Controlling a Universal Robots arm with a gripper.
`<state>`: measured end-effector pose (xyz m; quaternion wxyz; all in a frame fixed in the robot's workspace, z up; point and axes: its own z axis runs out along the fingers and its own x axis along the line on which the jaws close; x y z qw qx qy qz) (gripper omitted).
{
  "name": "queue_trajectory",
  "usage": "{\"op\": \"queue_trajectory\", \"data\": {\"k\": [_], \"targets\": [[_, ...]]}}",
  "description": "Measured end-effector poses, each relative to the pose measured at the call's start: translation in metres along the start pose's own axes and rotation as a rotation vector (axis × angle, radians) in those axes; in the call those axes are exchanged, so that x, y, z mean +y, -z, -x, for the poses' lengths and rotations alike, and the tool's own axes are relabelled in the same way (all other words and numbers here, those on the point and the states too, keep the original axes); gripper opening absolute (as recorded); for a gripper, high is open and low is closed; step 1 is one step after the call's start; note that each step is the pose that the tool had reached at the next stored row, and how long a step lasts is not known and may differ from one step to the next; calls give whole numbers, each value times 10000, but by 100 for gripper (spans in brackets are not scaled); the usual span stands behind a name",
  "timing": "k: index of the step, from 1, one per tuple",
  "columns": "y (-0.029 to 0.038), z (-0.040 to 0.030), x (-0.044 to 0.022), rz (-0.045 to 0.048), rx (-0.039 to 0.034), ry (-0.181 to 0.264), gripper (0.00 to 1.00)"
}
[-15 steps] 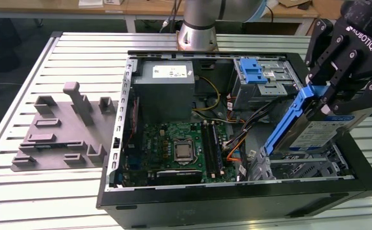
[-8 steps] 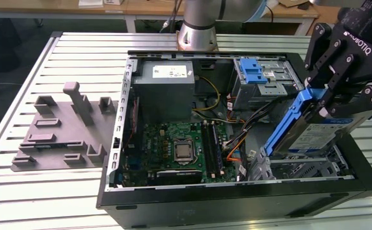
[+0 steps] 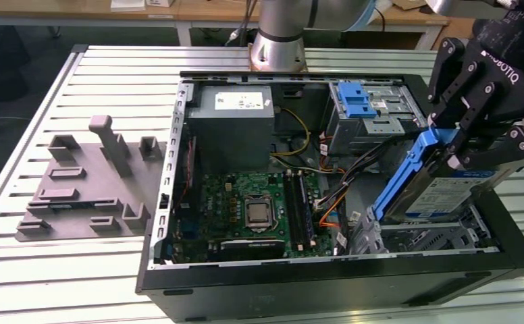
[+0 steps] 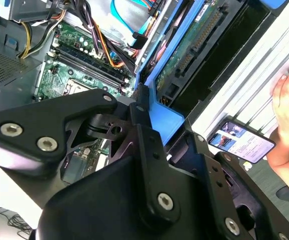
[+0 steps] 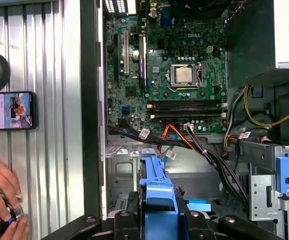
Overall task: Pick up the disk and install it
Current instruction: 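Insert the disk into the insertion slot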
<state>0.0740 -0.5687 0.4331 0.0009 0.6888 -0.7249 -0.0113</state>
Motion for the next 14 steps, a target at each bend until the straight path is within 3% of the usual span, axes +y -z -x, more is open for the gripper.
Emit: {"op": "queue_trajectory", "data": {"k": [8, 9, 10, 14], "targets": [[-11, 0, -1, -1, 6, 0, 38], [-29, 0, -5, 0, 4, 1, 38], [-47, 0, -5, 0, 9, 1, 44], [-120, -8, -6, 0, 5, -1, 44]]}}
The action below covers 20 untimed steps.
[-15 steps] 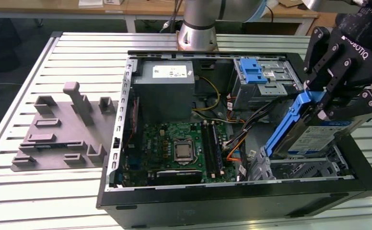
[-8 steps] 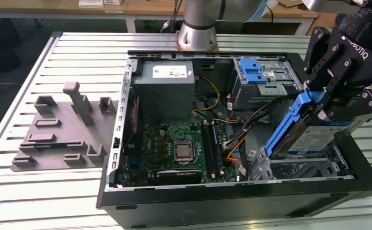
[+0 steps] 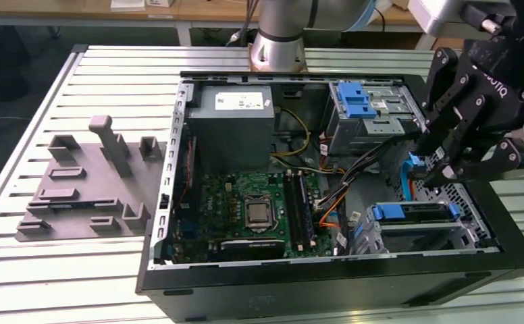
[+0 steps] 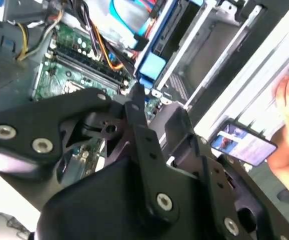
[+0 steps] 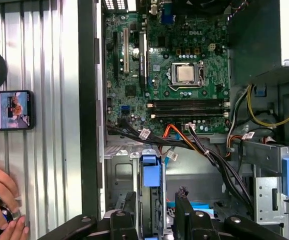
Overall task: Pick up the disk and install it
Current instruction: 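Insert the disk into the insertion slot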
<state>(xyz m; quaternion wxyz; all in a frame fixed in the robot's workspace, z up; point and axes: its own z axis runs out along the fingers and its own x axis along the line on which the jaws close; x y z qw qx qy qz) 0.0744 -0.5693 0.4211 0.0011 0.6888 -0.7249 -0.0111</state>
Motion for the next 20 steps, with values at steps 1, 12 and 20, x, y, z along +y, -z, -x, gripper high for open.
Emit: {"op": "queue_trajectory", "data": {"k": [1, 12, 20], "targets": [[-18, -1, 0, 0, 0, 0, 43], [-205, -5, -4, -3, -1, 0, 11], [-216, -5, -4, -5, 0, 1, 11]]}}
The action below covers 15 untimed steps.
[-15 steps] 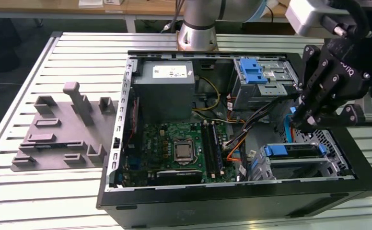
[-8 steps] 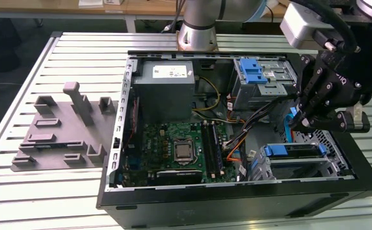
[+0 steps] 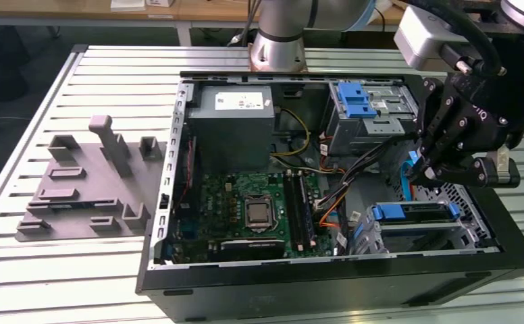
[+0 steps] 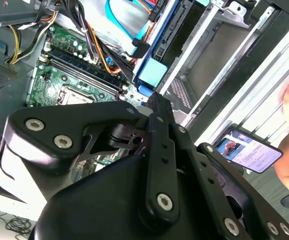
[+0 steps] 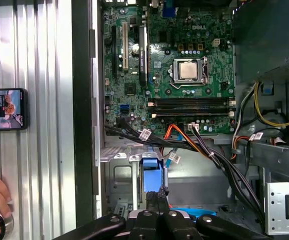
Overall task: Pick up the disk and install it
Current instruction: 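Insert the disk into the insertion slot, then insert the first disk wire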
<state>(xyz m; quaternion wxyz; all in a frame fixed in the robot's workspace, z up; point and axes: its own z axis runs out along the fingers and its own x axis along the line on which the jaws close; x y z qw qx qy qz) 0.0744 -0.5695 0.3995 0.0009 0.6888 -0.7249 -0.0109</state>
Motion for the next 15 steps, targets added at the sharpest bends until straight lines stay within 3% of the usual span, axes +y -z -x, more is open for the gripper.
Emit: {"op": "queue_trajectory", "data": {"k": [12, 15], "targets": [[-3, 0, -1, 0, -1, -1, 11], [-4, 3, -59, 0, -3, 0, 11]]}}
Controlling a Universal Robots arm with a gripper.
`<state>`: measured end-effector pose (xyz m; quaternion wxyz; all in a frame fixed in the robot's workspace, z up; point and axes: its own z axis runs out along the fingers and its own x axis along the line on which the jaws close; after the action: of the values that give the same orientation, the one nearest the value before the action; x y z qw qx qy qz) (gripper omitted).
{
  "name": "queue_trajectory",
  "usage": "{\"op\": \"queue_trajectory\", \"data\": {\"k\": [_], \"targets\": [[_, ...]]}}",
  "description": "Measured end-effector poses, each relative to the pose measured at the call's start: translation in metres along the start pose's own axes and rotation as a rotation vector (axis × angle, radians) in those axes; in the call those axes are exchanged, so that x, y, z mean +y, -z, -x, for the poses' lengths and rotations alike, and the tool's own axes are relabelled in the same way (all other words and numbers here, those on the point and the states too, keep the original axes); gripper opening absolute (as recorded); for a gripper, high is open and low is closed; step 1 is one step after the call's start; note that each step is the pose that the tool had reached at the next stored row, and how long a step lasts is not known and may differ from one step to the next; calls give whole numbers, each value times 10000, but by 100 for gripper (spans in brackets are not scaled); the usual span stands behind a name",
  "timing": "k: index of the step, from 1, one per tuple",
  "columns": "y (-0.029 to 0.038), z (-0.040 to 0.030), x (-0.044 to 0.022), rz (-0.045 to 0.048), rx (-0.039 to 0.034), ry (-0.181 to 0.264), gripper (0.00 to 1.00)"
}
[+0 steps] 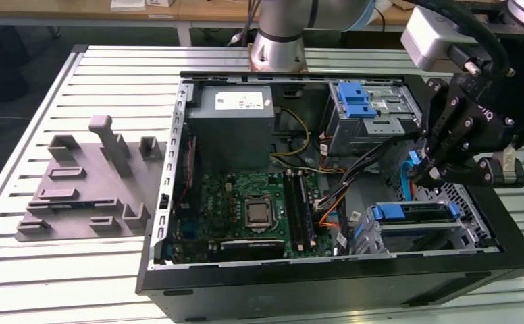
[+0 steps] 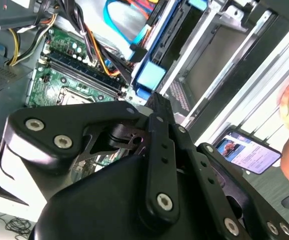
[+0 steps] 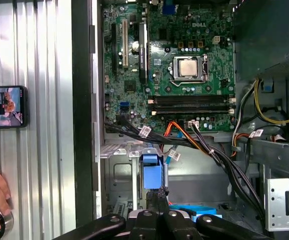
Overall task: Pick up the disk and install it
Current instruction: 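Insert the first disk wire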
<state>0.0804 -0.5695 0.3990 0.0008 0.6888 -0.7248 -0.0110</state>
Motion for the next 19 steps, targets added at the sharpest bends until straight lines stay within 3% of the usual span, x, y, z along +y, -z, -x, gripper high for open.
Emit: {"op": "queue_trajectory", "data": {"k": [12, 19], "targets": [[-21, 13, -211, 0, 3, -1, 11], [-65, 84, -349, 2, 5, 0, 11]]}}
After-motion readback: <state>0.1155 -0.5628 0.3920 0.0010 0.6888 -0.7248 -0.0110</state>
